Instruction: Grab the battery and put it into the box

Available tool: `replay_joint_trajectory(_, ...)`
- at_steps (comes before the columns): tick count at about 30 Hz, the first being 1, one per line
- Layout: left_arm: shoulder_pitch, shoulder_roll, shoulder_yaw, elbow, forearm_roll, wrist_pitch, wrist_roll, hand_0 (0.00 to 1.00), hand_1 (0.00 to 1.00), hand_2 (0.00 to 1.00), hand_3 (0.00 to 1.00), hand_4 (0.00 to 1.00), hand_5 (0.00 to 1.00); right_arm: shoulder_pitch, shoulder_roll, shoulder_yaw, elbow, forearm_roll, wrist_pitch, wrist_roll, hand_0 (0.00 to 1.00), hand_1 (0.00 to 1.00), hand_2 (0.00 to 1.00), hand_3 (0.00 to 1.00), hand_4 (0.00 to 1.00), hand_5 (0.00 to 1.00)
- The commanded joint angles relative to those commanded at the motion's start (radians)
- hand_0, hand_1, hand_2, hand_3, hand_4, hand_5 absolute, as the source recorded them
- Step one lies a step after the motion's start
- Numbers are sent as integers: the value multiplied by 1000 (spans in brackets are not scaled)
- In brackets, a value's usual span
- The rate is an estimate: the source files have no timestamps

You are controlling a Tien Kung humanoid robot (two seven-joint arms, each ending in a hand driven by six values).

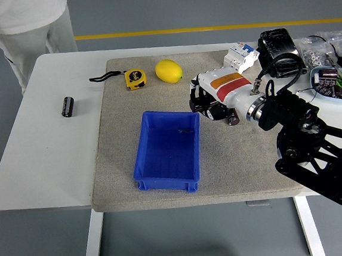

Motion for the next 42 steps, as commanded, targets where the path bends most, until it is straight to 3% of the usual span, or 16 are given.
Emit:
replay_joint_trajectory(9, -11, 5, -14, -5, 23, -2, 7, 576, 527, 611, 690, 712, 705, 92, 82, -152, -58, 69, 95, 32, 482, 424, 440, 474, 795, 2)
replay_joint_trajectory(10, -12, 5, -15, -5, 24, -2, 8, 569, 526, 604, 690, 713, 704, 95, 86, -158, -64, 71, 108, 36, 572, 489, 522, 513, 756, 114)
replay_joint_trajectory(15, -13, 5, -20, -6, 26, 1, 9, 569, 526, 604, 690, 713, 704, 100, 92, -173, -88, 54, 195, 65, 572, 489, 522, 513, 756, 114)
replay_joint_trajectory(16, -13, 5, -20, -6, 26, 1, 9, 562, 520, 598, 690, 715, 707, 99, 92, -172, -93, 51, 207, 70, 707, 726, 794, 896, 998, 269)
replay_joint_trajectory(21, -12, 5, -20, -8, 28, -4, 12, 562, 520, 598, 690, 715, 707, 95, 92, -160, -108, 32, 260, 99, 707, 726, 794, 896, 998, 269)
replay_joint_trajectory(22, -11, 5, -19, -9, 28, -4, 13, 561, 517, 598, 689, 714, 704, 94, 92, -158, -109, 30, 262, 103, 781, 787, 856, 954, 998, 308)
replay_joint_trajectory(28, -6, 3, -21, -9, 29, -6, 15, 559, 516, 596, 689, 714, 705, 78, 86, -118, -96, 18, 269, 116, 766, 779, 845, 939, 998, 333)
replay_joint_trajectory(33, -4, 2, -11, -8, 11, -2, 12, 559, 516, 596, 689, 714, 705, 52, 35, -15, -49, -18, 279, 130, 766, 779, 845, 939, 998, 333)
replay_joint_trajectory(34, -4, 2, -10, -8, 9, -1, 11, 559, 516, 591, 687, 713, 700, 46, 21, 16, -40, -22, 284, 129, 728, 750, 812, 877, 998, 332)
replay_joint_trajectory(35, -4, 2, -10, -8, 8, -1, 11, 559, 516, 591, 687, 713, 700, 42, 13, 38, -37, -26, 283, 130, 728, 750, 812, 877, 998, 332)
replay_joint_trajectory(38, -4, 0, -8, -8, 8, -2, 10, 559, 516, 591, 687, 713, 700, 35, 2, 103, -75, -36, 256, 146, 728, 750, 812, 877, 998, 332)
replay_joint_trajectory(42, -7, -3, 0, -9, 1, -4, 11, 560, 522, 595, 687, 713, 699, 41, 11, 140, -200, -57, 221, 173, 710, 735, 792, 853, 998, 328)
